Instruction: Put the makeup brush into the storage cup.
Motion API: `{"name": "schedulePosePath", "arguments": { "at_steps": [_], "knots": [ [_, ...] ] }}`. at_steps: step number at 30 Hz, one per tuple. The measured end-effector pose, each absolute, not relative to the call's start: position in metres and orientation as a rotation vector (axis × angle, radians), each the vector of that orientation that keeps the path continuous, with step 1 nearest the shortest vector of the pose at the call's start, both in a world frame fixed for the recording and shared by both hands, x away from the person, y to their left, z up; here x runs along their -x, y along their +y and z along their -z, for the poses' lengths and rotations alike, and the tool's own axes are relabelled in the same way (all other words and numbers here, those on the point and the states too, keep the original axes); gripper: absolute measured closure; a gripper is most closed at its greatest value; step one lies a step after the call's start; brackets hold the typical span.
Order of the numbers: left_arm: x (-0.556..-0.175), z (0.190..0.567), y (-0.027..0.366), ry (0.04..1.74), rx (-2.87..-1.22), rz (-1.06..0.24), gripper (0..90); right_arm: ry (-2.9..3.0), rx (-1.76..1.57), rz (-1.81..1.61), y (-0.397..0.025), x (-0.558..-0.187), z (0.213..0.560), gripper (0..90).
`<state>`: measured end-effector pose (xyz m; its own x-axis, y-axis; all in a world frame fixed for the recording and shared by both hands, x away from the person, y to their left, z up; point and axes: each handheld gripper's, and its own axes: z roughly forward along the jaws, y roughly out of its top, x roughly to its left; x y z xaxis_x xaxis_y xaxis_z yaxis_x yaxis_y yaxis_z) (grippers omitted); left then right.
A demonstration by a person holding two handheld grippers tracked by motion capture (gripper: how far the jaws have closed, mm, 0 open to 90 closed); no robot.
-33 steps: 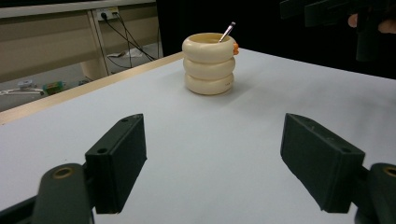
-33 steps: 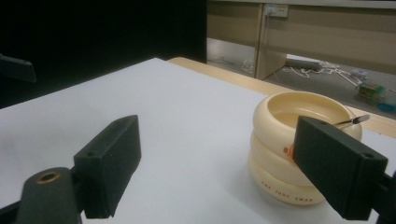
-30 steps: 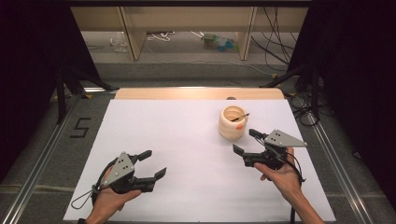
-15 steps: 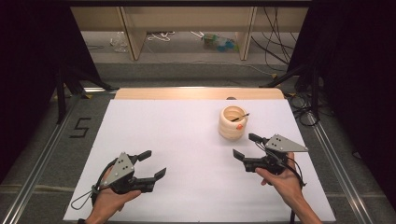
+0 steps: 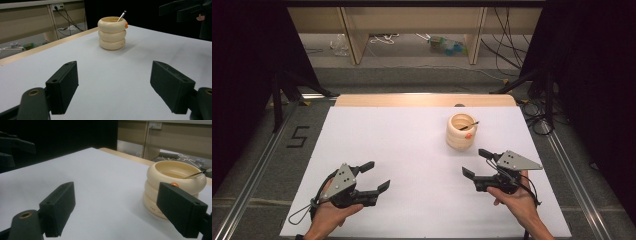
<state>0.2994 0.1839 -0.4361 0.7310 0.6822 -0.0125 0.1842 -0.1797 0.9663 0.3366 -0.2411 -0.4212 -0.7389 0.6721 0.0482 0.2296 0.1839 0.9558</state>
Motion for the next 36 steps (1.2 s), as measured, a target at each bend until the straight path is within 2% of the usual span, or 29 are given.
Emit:
{"name": "schedulePosePath", "arguments": {
  "at_steps": [16,36],
  "knots": [
    [-0.299,0.436,0.184,0.688,-1.731,-0.515,22.7,2.091,-0.835,-1.589,-0.243,-0.323,0.424,16.7],
    [-0.299,0.436,0.184,0.688,-1.731,-0.515,22.7,2.091,-0.831,-1.586,-0.243,-0.323,0.426,16.7]
  ]
}}
